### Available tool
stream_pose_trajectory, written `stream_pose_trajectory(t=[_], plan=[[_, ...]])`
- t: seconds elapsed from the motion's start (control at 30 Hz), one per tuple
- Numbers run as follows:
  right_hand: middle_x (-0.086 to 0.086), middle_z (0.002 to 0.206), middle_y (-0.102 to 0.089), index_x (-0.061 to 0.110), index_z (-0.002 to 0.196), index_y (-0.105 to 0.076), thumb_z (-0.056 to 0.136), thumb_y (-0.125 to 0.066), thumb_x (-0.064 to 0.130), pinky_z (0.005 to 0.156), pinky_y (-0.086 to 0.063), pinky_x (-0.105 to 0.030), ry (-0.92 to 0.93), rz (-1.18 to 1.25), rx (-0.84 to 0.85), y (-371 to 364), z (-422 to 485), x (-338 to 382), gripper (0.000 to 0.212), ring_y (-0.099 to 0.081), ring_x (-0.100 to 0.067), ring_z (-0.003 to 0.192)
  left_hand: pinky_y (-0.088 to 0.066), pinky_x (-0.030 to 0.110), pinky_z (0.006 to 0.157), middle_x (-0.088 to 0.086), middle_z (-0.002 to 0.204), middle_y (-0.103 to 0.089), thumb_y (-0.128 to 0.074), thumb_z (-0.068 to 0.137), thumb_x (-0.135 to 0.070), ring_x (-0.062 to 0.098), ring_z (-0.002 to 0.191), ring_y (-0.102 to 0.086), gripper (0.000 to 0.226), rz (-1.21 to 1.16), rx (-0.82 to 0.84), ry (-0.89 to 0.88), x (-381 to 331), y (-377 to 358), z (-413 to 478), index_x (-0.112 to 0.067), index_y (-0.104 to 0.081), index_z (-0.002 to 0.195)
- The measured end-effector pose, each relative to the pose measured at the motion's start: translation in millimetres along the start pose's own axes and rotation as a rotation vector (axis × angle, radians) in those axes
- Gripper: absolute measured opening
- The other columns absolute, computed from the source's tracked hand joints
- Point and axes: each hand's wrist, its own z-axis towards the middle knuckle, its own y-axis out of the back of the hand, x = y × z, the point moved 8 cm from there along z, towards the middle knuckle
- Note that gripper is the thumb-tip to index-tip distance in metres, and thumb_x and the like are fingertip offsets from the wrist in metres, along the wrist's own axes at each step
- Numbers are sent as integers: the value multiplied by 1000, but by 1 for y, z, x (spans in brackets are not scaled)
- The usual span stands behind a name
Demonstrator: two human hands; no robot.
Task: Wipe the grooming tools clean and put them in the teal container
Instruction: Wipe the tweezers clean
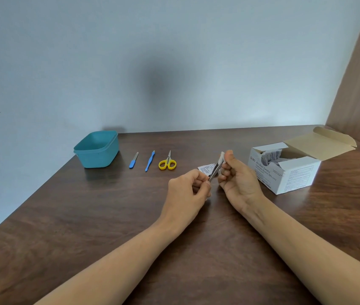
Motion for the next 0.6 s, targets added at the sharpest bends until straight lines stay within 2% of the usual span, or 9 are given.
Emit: stream_pose_trajectory(t=[0.07,0.17,0.2,0.33,0.43,0.6], plan=[[5,57,-50,5,85,-65,89,-61,18,46,-32,-13,5,-4,20,-1,-1,-1,14,-36,-3,50,-60,29,69,1,72,-70,-62,89,-10,6,65,-69,7,4,3,-4,0,0,1,-12,-68,87],[8,55,-53,6,85,-65,88,-61,14,46,-32,-13,18,-22,35,-2,0,1,10,-36,-3,50,-60,29,69,1,73,-70,-62,89,-10,4,65,-69,6,11,7,-8,0,0,1,-12,-67,87],[9,56,-55,7,83,-65,83,-65,14,46,-32,-13,21,-28,43,-3,0,1,6,-37,-2,50,-60,29,69,1,73,-70,-62,89,-10,4,65,-69,6,14,10,-8,0,0,1,-12,-67,87],[7,62,-58,9,83,-64,65,-73,15,45,-32,-13,28,-35,48,-4,-1,1,21,-37,-3,51,-60,31,69,1,72,-70,-61,89,-10,4,65,-69,7,11,11,-2,1,0,1,-13,-67,86],[7,57,-55,11,78,-61,74,-72,14,44,-32,-13,15,-37,24,-3,-1,0,12,-36,-3,51,-60,32,70,-1,71,-70,-61,89,-10,4,65,-69,8,8,9,2,1,0,1,-14,-67,85],[4,56,-51,11,76,-60,87,-65,18,44,-34,-14,-12,-46,-7,-2,-3,-1,13,-37,-6,53,-60,30,69,-1,72,-70,-61,90,-10,4,66,-69,7,9,4,5,1,1,1,-14,-67,87]])
